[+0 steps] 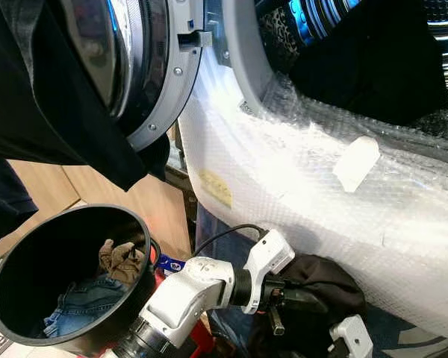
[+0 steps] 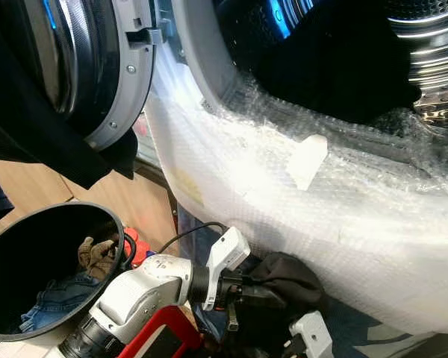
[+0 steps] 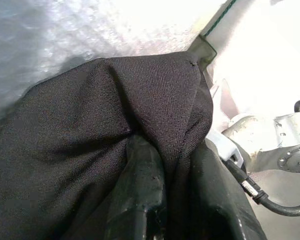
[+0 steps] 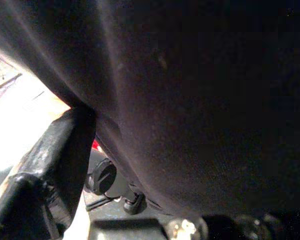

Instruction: Clothes washing

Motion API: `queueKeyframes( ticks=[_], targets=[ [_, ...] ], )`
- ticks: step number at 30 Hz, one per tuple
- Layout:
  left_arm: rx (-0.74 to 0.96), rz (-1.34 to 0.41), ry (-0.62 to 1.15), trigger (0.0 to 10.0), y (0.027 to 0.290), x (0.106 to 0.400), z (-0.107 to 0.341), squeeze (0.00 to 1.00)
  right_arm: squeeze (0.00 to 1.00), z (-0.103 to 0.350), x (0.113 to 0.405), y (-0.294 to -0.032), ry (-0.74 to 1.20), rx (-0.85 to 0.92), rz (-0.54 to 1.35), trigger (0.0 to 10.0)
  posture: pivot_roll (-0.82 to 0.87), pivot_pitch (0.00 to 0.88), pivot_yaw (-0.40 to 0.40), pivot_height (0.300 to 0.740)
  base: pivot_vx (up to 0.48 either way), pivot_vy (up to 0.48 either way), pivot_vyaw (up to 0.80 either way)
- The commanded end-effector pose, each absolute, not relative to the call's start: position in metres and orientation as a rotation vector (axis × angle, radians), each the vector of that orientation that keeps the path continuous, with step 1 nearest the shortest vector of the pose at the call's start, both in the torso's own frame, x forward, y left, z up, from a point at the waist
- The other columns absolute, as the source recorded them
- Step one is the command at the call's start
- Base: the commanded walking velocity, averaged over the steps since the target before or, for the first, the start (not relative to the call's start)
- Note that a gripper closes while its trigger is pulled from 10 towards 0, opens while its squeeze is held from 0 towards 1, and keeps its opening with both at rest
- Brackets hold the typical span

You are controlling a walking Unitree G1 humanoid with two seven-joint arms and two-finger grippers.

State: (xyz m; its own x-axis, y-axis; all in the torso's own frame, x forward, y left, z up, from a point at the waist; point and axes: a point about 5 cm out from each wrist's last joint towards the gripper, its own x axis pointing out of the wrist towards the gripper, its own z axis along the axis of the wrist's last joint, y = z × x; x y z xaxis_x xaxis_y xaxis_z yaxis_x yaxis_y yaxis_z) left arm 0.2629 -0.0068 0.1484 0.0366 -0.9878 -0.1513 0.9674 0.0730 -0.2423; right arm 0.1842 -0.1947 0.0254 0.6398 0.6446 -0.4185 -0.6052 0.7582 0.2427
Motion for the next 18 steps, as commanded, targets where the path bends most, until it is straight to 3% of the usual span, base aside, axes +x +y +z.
queueKeyframes(
  ticks=[1, 18],
  targets=[
    [-0.058, -1.538, 0.255, 0.0, -0.017, 0.262, 0.159, 0.00, 0.00, 0.031, 0.187, -0.194, 0.478, 0.107, 0.698, 10.0, -0.09, 0.093, 0.016, 0.740, 0.000, 0.000, 0.00],
    [-0.062, -1.544, 0.244, 0.0, -0.016, 0.258, 0.164, 0.00, 0.00, 0.032, 0.208, -0.162, 0.394, 0.237, 0.620, 10.0, -0.06, 0.105, 0.042, 0.740, 0.000, 0.000, 0.00]
  ],
)
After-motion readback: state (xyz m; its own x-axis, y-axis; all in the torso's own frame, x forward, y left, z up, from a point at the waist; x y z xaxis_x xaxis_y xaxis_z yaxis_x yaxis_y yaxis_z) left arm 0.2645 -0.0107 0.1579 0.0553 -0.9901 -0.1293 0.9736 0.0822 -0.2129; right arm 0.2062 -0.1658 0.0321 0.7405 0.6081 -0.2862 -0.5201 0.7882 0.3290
